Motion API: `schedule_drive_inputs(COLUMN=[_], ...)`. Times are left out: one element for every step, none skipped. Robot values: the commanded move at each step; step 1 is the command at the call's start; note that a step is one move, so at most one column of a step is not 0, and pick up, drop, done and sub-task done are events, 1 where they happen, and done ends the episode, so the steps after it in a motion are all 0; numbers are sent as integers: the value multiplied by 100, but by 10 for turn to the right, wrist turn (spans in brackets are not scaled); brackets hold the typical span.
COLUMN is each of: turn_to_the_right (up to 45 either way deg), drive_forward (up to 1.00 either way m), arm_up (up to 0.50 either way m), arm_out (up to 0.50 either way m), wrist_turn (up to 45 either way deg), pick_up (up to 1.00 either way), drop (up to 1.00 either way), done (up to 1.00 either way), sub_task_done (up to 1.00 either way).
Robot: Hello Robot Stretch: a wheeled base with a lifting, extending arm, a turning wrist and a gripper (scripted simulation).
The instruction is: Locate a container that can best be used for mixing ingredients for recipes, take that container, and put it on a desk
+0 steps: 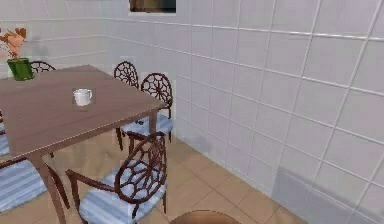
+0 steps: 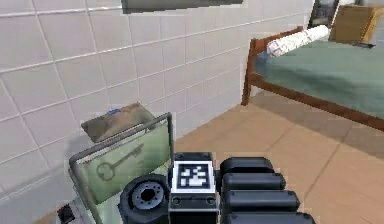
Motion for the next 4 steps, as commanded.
schedule_drive_inputs(turn_to_the_right=[0,60,0,390], drive_forward=[20,0,35,0], arm_up=[0,0,0,0], arm_out=[0,0,0,0], wrist_turn=[0,0,0,0], pick_up=[0,0,0,0], drop=[0,0,0,0], done=[0,0,0,0], sub_task_done=[0,0,0,0])
